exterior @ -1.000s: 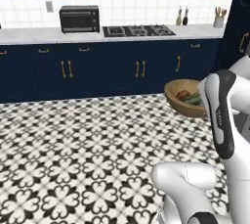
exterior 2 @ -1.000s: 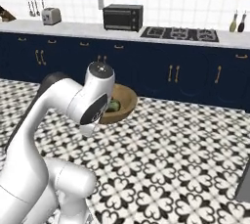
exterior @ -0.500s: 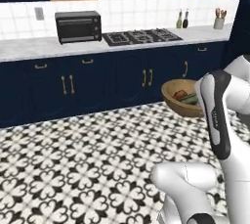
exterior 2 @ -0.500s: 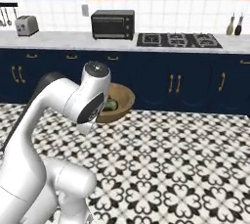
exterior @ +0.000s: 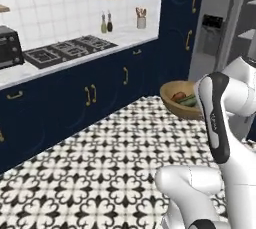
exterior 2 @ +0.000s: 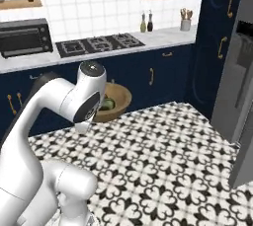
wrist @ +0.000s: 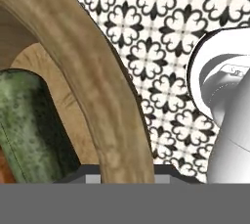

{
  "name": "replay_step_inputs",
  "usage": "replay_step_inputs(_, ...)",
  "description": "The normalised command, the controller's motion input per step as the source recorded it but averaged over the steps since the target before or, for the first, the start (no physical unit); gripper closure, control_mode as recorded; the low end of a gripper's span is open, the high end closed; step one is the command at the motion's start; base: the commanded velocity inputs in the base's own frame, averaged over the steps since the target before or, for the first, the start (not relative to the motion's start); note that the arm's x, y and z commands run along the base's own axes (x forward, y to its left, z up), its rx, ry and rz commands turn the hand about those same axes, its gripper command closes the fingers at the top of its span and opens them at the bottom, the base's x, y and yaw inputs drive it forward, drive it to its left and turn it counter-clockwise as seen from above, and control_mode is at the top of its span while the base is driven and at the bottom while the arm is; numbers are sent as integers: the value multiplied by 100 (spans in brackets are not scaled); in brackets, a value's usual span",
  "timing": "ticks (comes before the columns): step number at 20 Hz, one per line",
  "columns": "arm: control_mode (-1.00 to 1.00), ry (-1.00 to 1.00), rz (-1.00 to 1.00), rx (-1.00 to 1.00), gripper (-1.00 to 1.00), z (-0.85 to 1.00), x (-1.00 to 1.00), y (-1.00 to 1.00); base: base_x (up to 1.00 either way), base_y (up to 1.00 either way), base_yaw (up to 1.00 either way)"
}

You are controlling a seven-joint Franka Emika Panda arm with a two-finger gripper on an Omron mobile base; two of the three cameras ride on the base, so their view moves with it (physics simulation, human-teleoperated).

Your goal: Pick the chicken drumstick and cucumber from their plates and place them in the bowl. Then put the bowl in the fridge.

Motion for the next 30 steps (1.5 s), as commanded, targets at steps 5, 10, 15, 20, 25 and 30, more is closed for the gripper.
replay_step_inputs(5, 100, 0, 0, 0, 100, 0, 0, 0, 52, 46, -89)
replay_step_inputs(10, 100, 0, 0, 0, 100, 0, 0, 0, 66, 56, -84)
replay_step_inputs(15, 100, 0, 0, 0, 100, 0, 0, 0, 93, 85, -68)
replay_step_inputs(20, 100, 0, 0, 0, 100, 0, 0, 0, 100, 100, -60)
replay_step_inputs(25, 100, 0, 0, 0, 100, 0, 0, 0, 100, 100, -45)
replay_step_inputs(30, 100, 0, 0, 0, 100, 0, 0, 0, 97, 100, -40)
